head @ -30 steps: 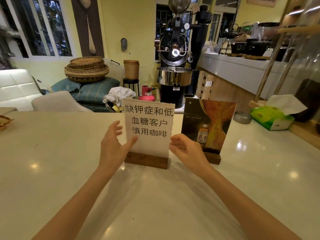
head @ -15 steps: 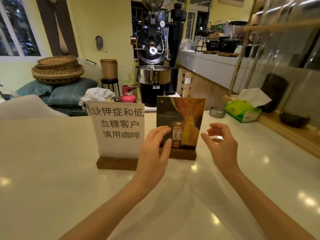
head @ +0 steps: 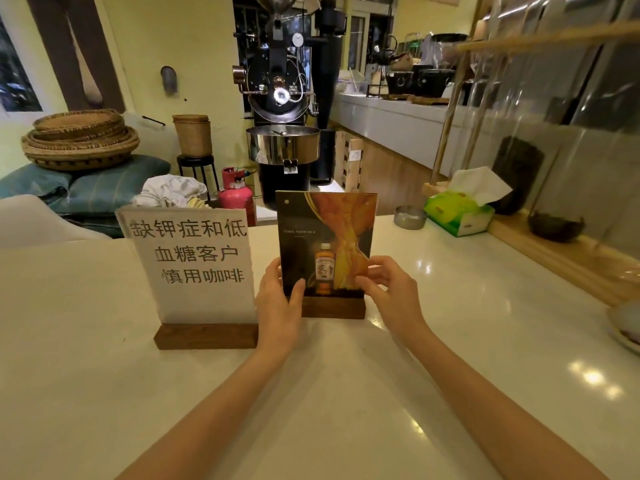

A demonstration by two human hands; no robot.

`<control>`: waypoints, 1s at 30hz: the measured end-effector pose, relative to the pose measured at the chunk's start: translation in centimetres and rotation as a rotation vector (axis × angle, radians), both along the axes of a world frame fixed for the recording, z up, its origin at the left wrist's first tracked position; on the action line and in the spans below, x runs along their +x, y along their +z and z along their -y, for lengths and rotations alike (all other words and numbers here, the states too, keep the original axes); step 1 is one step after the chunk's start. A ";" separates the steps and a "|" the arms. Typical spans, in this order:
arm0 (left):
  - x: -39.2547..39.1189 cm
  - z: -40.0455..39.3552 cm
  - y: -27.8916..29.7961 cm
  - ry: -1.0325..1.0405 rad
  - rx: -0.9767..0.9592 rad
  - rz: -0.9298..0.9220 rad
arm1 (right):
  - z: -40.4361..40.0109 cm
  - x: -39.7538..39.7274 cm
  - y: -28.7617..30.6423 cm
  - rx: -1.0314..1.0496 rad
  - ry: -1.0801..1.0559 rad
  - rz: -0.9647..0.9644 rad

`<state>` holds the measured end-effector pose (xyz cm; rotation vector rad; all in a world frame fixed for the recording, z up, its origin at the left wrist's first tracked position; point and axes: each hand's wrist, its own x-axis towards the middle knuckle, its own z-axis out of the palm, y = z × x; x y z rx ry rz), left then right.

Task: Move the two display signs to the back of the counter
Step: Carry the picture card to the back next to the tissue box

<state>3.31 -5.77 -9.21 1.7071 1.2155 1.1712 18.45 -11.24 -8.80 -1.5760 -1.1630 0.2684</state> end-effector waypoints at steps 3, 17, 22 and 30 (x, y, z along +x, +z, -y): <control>1.0 -0.2 0.0 0.003 0.014 0.015 | 0.1 0.3 0.1 0.000 -0.017 0.067; 11.7 -0.4 -1.0 -0.312 0.156 -0.068 | 5.9 7.8 0.4 -0.014 -0.261 0.139; 17.7 0.1 -0.6 -0.444 0.200 -0.089 | 7.9 12.2 0.7 -0.030 -0.365 0.152; 26.5 -0.2 -0.7 -0.523 0.190 -0.111 | 8.1 18.9 1.7 -0.087 -0.455 0.125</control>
